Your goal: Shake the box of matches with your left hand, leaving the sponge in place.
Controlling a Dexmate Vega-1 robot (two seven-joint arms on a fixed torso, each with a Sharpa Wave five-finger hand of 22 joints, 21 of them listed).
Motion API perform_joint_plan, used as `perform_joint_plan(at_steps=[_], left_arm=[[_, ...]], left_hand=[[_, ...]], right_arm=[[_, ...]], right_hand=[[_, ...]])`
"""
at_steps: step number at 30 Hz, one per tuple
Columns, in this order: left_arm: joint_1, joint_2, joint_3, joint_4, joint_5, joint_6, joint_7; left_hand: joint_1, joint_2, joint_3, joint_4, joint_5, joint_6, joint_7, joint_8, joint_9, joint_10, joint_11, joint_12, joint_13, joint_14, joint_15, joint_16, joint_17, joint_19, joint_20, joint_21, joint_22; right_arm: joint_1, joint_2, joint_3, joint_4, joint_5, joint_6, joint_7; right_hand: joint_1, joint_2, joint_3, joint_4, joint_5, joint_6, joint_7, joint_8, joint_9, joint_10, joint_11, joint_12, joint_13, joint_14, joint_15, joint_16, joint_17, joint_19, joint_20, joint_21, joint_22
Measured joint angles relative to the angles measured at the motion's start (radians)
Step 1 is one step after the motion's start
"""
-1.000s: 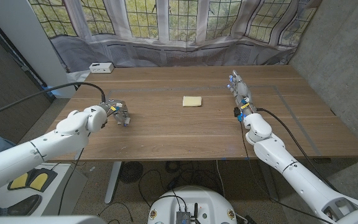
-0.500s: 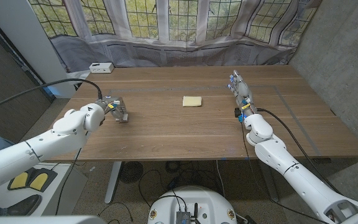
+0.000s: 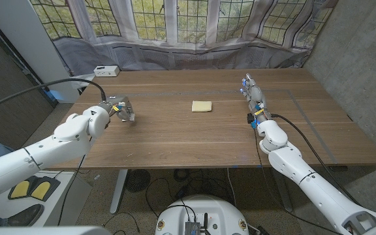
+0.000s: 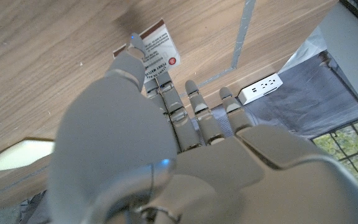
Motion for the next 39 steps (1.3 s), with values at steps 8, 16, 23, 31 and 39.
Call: perform_joint_plan(at_steps=[8,16,23,31,39], left_arm=[[0.011,-0.011,-0.022,-0.018,-0.020,0.000,0.045],[0.018,-0.011,-0.036,-0.039,-0.036,0.005,0.071],[0.033,0.002,-0.060,-0.062,-0.053,0.012,0.094],[0.064,0.025,-0.104,-0.096,-0.075,0.013,0.124],[0.120,0.045,-0.172,-0.126,-0.119,0.004,0.184]], left_hand=[[0.000,0.000,-0.003,0.000,-0.001,0.000,0.000,0.000,0.001,0.005,0.002,-0.006,0.000,0.000,0.000,0.000,0.000,0.003,-0.003,-0.007,0.000],[0.000,0.000,-0.008,0.002,-0.003,0.020,0.001,-0.012,0.001,0.015,-0.002,-0.008,0.003,0.007,-0.004,-0.004,0.000,0.003,-0.003,-0.007,0.000],[0.000,0.000,-0.009,0.001,0.000,0.021,0.000,-0.015,0.001,0.016,-0.002,-0.011,0.003,0.007,-0.004,-0.004,0.000,0.008,0.001,-0.007,0.000],[0.000,0.000,-0.011,0.000,0.000,0.021,0.000,-0.015,0.000,0.021,0.000,-0.015,0.003,0.012,0.002,-0.004,0.000,0.008,0.001,-0.007,0.000],[0.000,0.000,-0.012,-0.002,0.000,0.022,-0.001,-0.014,0.000,0.021,0.000,-0.015,0.006,0.018,-0.004,-0.004,0.000,0.010,0.004,-0.007,0.000]], right_arm=[[-0.003,-0.001,0.003,0.000,0.000,0.008,0.002],[-0.003,0.000,0.004,0.006,0.001,0.017,0.007],[0.001,0.005,0.004,0.018,0.002,0.027,0.014],[0.005,0.010,0.002,0.025,0.003,0.035,0.020],[0.006,0.011,0.001,0.026,0.002,0.038,0.020]], right_hand=[[0.000,0.000,0.000,0.000,0.000,0.000,0.000,0.000,0.000,0.000,0.000,0.000,0.000,0.000,0.000,0.000,0.000,0.000,0.000,0.000,0.000],[0.000,0.000,0.000,0.000,0.000,0.000,0.000,0.000,0.000,0.000,0.000,0.000,0.005,0.000,0.000,0.000,0.000,0.000,0.000,0.000,0.000],[0.000,0.000,0.000,0.000,0.000,0.000,0.000,0.000,0.000,0.000,0.000,0.000,0.005,0.000,0.000,0.000,0.000,0.000,0.000,0.000,0.000],[0.000,0.000,0.000,0.000,0.000,0.000,0.000,0.000,0.000,0.000,0.000,0.000,0.005,0.000,0.000,0.000,0.000,0.000,0.000,0.000,0.000],[0.000,0.000,0.000,0.000,0.000,0.000,0.000,0.000,0.000,0.000,0.000,0.000,0.005,0.000,0.000,0.000,0.000,0.000,0.000,0.000,0.000]])
